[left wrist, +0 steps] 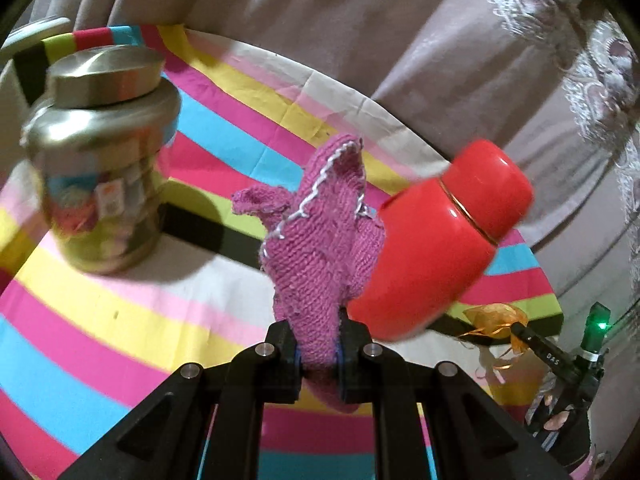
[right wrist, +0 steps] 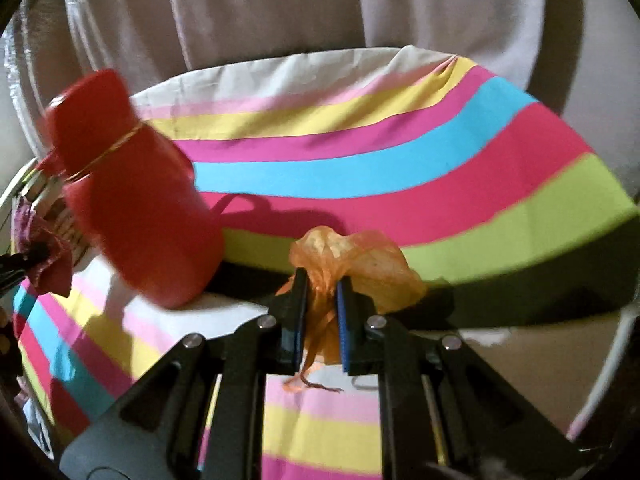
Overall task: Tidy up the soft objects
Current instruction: 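Carry the glove and orange mesh bag over the white box and open both tools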
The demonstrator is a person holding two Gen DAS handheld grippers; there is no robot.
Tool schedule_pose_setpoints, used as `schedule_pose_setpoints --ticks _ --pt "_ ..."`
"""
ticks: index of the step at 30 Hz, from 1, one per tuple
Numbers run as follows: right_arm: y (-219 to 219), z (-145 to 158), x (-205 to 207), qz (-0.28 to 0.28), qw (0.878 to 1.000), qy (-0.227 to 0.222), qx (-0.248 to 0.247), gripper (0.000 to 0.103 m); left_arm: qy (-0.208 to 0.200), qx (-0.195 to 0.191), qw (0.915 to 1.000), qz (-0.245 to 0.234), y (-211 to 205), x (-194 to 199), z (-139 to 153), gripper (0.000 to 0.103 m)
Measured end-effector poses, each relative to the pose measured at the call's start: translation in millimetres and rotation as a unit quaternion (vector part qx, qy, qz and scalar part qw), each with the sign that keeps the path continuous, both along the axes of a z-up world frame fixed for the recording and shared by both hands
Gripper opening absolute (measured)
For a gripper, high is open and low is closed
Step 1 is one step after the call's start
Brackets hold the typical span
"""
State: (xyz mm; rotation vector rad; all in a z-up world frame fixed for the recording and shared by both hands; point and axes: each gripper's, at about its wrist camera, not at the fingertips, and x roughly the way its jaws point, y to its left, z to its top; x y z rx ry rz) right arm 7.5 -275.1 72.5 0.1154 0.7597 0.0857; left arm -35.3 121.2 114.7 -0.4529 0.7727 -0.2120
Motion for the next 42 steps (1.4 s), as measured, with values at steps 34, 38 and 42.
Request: schedule_pose_setpoints --ticks 34,38,42 --pt "198.7 71.8 -185.7 0.296 0.951 -0.073 0.051 0.016 0.008 0.148 0.9835 0.104 81.2 -224.1 1.2 0.013" --pt "253.0 69.4 -207.0 0.375 0.924 -0.057 0.044 0.016 0.025 0.169 0.9754 0.138 97.0 -250.8 -8.2 0.013" --pt "307.9 67.1 -237.3 0.451 0.89 -0.058 0.015 0.016 0.037 0.194 0.9644 0.176 113.4 -270.8 -17.1 0.013"
